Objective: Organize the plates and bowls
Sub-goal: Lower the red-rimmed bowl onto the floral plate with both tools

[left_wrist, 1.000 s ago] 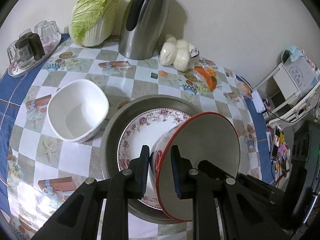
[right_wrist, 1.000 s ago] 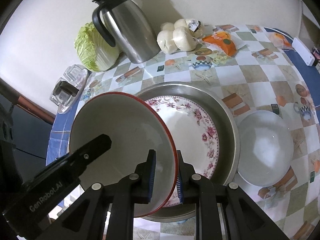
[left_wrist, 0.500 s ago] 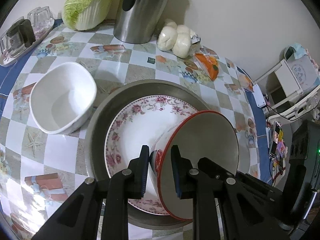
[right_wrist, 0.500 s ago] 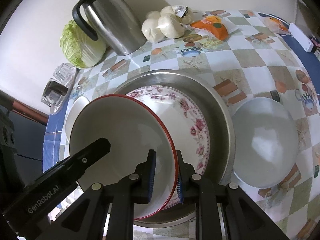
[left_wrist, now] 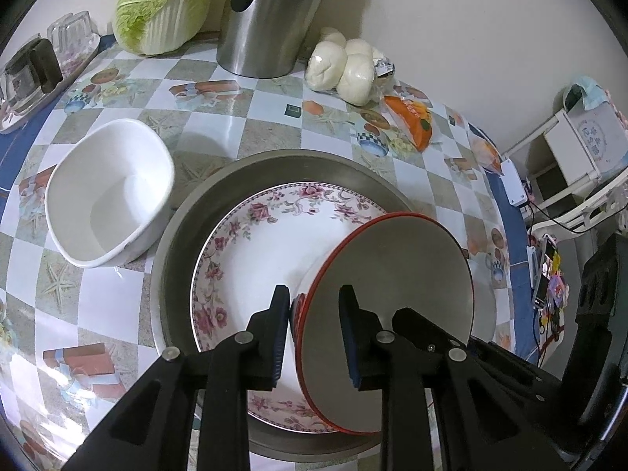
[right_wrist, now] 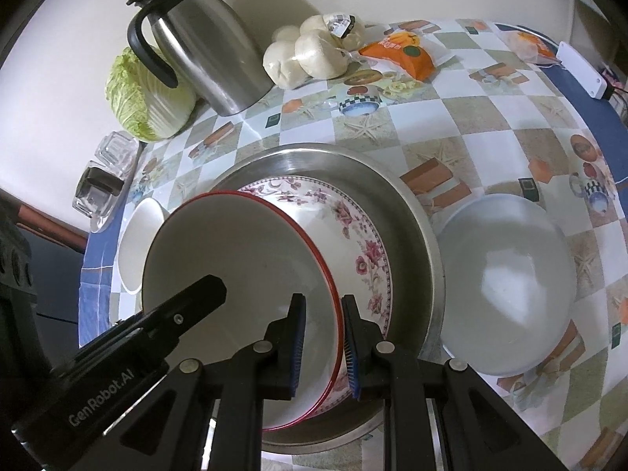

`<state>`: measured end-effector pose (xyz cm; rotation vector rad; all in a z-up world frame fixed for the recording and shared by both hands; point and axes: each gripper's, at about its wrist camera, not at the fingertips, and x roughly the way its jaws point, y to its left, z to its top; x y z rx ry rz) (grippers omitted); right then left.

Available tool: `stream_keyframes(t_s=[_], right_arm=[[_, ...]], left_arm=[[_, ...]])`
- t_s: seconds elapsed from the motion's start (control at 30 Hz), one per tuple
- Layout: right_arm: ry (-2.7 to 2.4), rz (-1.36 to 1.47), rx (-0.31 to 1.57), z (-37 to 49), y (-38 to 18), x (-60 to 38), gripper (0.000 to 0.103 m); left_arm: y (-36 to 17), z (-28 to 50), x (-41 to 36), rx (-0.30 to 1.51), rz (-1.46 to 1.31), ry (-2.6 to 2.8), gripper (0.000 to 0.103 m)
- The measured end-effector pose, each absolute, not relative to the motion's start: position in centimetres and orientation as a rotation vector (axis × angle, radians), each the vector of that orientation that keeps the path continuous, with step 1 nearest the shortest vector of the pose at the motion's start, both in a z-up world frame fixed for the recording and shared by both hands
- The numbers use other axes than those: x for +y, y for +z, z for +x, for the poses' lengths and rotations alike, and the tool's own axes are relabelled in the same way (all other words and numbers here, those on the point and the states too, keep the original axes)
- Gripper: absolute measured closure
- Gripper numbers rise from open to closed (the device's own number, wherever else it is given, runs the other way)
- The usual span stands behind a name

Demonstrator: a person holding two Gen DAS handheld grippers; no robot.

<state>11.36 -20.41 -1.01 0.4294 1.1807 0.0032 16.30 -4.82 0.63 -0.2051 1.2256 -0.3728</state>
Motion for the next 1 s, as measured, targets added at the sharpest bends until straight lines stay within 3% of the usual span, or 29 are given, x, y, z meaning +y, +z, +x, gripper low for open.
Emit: stream_keyframes(t_s=[1.0], right_arm=[[0.036, 0.405, 1.214, 12.6, -2.4, -18.5, 0.078]], left_arm=[[-1.0, 17.8, -3.7, 1.271, -0.205, -0.313, 0.078]])
